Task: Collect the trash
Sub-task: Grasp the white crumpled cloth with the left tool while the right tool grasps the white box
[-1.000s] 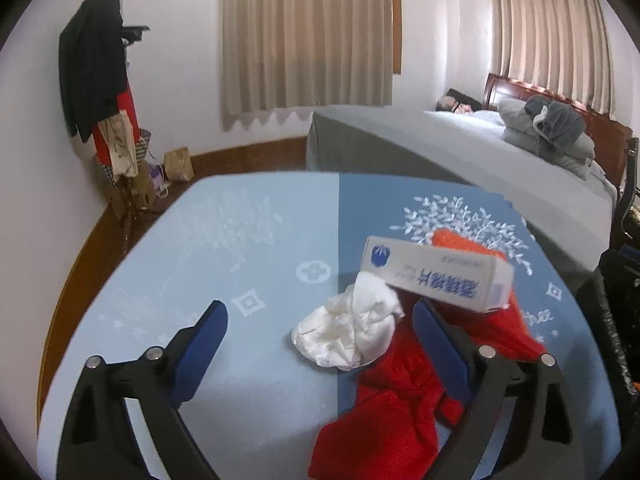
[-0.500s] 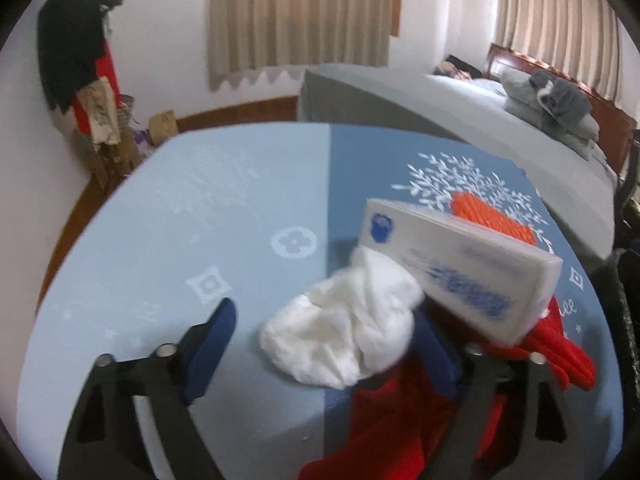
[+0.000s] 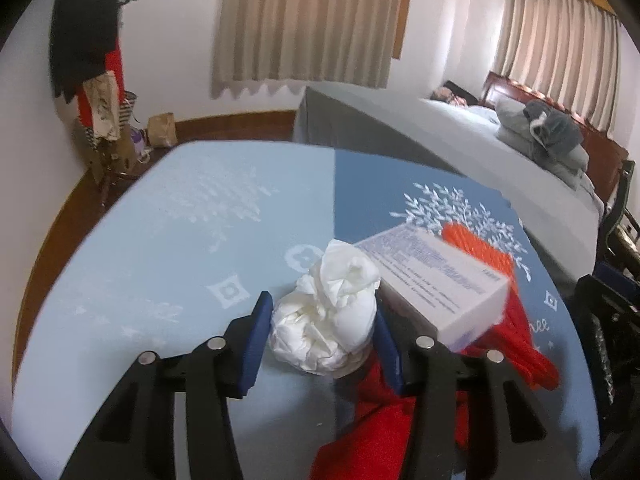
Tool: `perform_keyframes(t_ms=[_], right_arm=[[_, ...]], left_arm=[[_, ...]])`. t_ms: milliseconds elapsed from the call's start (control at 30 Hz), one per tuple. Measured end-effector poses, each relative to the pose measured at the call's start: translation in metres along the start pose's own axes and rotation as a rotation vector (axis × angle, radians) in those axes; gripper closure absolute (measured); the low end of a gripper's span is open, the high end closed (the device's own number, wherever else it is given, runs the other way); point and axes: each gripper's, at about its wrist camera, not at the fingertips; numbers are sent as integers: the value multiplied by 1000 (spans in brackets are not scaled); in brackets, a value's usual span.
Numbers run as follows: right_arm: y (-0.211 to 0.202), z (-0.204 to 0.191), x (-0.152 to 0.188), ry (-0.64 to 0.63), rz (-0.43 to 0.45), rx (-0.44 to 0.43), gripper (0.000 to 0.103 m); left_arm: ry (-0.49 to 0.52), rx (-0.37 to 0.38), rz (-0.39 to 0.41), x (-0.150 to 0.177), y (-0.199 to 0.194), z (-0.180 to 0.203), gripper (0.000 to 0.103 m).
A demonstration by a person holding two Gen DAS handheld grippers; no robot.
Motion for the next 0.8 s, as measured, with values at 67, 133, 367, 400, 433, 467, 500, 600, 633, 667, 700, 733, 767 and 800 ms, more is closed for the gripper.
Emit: perform_keyframes(t_ms=[67,133,367,400,433,467,500,600,633,667,700,733,767,800], right_arm=[[1,-7,-2,-3,3,-14,7],[2,-15,-3,-6,3,-30,7],[10,-48,-6,-34,-2,-84,7],[11,-53,-6,-38,-3,-90,7],[13,-59,-6,-45,-3,-98,7],[15,-63,-6,-50,-5,-101,7],[17,-67,-6,-54,-7,-103,7],[25,-81,-5,-73,-13,-110,7],[27,-85,-5,-80,-14,-110,7],[29,-89,-4,-92,-12,-109,8],[31,-93,-4,-104,-11,-107,9],[37,-98,-3,-123,-17,-100,12],[40,-101,-2,-130,-24,-97,16],[44,-103,-1,-134,-34,-94,19]], left_arm=[[-1,-12,12,-2,-4,-4,54],[7,-37,25,-3,-9,-9,54],[-4,-87,38,0,-18,-28,55],[-4,-94,39,1,-18,-31,55],[-6,-97,41,2,-19,-33,55],[-10,-100,43,2,-20,-36,55],[-14,-103,43,3,-21,-38,55],[-24,-116,46,6,-23,-43,55],[-26,-119,47,7,-24,-44,55],[-29,-124,48,8,-26,-46,55],[-32,-128,48,9,-26,-48,55],[-36,-129,47,10,-27,-50,55],[-42,-130,47,10,-27,-51,55],[-49,-131,48,10,-28,-53,55]])
Point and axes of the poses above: each gripper's, at about its wrist camera, not at the fingertips, and y roughly the way its jaws point, z to its right, x to its underside, and after that the axes turned 8 degrees about y, right-handed
